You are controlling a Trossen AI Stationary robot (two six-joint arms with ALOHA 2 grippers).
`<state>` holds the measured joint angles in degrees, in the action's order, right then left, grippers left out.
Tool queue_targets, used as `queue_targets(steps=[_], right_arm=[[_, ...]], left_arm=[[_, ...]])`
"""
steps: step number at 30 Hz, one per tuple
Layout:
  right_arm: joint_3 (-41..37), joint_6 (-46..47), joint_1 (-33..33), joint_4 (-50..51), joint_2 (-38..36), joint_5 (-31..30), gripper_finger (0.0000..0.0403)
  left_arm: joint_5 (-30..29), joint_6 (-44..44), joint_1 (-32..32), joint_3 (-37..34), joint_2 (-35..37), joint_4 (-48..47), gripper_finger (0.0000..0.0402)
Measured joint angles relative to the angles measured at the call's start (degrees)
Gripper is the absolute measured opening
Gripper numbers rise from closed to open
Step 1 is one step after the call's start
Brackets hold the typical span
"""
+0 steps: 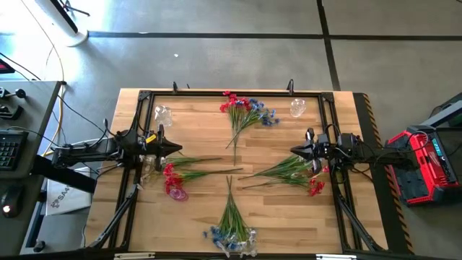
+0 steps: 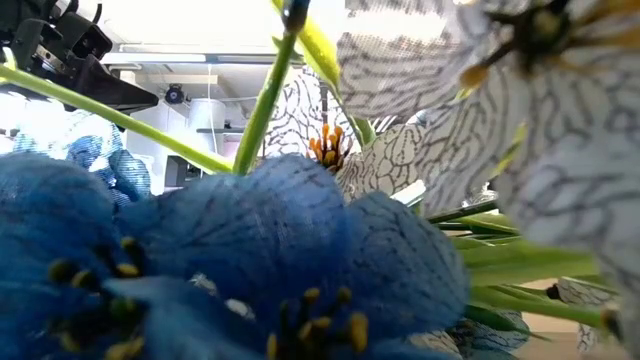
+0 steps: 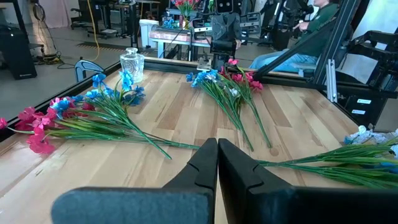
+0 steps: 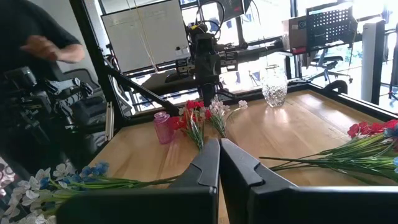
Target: Sort flowers into vase by color
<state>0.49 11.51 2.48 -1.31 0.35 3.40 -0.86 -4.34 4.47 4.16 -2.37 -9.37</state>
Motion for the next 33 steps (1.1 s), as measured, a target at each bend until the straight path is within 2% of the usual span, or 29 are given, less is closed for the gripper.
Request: queue_targets(steps=[17,22,26,27,31,33], right_arm=[[0.0,0.0,0.0,0.0,0.0,0.0,0.0000],[0.0,0.0,0.0,0.0,0.0,0.0,0.0000],[0.0,0.0,0.0,0.0,0.0,0.0,0.0000],[0.0,-1.5,0.0,0.1,0.0,-0.5,0.0000],[0.1,-18.3,1.1,-0.1,0.0,-8.0,0.0000],[0.1,-23.7,1.4,-0.2,0.0,-9.1,0.0000]], left_arm=[[0.0,0.1,0.0,0.0,0.0,0.0,0.0000],[-4.8,10.4,0.0,0.0,0.0,0.4,0.0000],[-6.6,15.4,0.0,0.0,0.0,0.6,0.0000],[-6.7,15.4,0.0,0.0,0.0,0.6,0.0000],[-6.8,13.1,0.0,0.0,0.0,0.6,0.0000],[-7.1,11.5,0.0,0.0,0.0,0.6,0.0000]])
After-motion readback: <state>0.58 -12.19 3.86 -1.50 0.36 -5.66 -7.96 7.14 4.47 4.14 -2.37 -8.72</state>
